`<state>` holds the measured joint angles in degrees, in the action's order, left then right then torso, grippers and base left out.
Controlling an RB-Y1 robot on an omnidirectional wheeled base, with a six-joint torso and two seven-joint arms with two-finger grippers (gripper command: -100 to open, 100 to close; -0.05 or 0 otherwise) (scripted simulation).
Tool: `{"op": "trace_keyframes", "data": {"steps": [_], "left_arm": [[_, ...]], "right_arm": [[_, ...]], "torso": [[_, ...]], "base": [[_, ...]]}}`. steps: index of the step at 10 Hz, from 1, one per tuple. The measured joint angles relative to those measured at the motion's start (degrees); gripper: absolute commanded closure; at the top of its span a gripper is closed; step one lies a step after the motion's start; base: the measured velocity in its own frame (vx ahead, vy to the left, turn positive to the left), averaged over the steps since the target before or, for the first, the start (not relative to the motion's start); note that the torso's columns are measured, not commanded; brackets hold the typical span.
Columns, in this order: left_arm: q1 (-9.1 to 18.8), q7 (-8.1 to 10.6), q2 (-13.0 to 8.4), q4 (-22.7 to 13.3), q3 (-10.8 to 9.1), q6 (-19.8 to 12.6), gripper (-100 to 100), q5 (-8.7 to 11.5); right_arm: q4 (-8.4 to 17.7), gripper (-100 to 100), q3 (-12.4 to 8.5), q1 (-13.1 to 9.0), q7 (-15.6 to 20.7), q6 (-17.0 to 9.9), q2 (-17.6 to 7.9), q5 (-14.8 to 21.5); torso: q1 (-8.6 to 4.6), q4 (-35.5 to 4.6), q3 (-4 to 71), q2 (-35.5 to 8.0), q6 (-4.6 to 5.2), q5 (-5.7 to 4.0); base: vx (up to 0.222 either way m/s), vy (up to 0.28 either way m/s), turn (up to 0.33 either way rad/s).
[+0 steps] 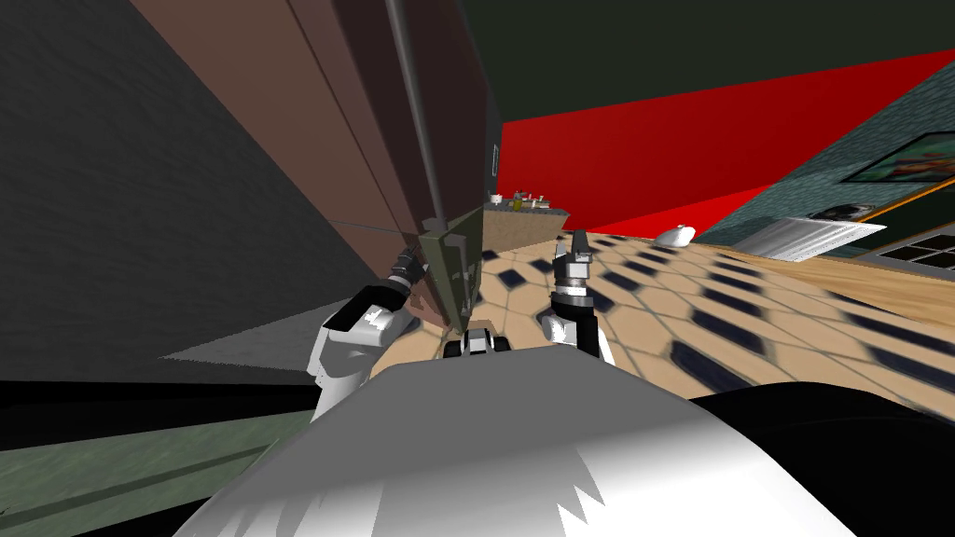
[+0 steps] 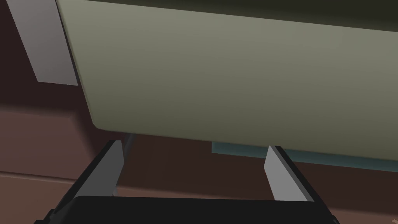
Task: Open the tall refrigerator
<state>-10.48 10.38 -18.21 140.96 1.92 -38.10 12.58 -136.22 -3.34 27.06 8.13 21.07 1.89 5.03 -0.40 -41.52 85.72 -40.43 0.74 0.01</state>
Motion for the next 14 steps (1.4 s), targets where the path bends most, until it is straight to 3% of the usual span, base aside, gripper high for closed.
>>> {"op": "trace_keyframes", "data": {"steps": [5, 7, 12, 13, 14], "left_arm": [[1.1, 1.17, -2.2, 4.7, 0.19, -7.1, -100, 0.8], [0.7, 1.29, -3.1, 6.0, 0.08, -7.6, -100, 1.5], [0.7, 1.19, -2.6, 7.6, 1.07, -9.2, -100, 0.4], [0.5, 1.20, -2.6, 7.6, 1.05, -9.3, 100, 0.4], [0.6, 1.20, -2.6, 7.9, 0.96, -9.1, 100, 0.4]], "right_arm": [[0.0, 0, 0.0, 0.0, 0.0, 0.0, 0.0, 0.0], [0.0, 0, 0.0, 0.0, 0.0, 0.0, 0.0, 0.0], [0.0, 0, 0.0, 0.0, 0.0, 0.0, 0.0, 0.0], [0.0, 0, 0.0, 0.0, 0.0, 0.0, 0.0, 0.0], [0.0, 0, 0.0, 0.0, 0.0, 0.0, 0.0, 0.0]], "torso": [[-0.40, -0.6, 0.0, -0.2, 0.21, -0.35], [-0.46, -0.8, 0.0, -0.3, 0.23, -0.46], [-0.48, -0.8, -0.3, -0.7, -0.03, -0.44], [-0.12, -0.6, -0.5, -0.9, -0.24, -0.25], [0.16, -0.4, -0.6, -1.0, -0.43, -0.08]], "base": [[-0.003, -0.022, -0.041], [0.009, 0.001, 0.003], [-0.018, 0.008, 0.013], [-0.024, 0.007, 0.026], [-0.124, -0.109, 0.098]]}}
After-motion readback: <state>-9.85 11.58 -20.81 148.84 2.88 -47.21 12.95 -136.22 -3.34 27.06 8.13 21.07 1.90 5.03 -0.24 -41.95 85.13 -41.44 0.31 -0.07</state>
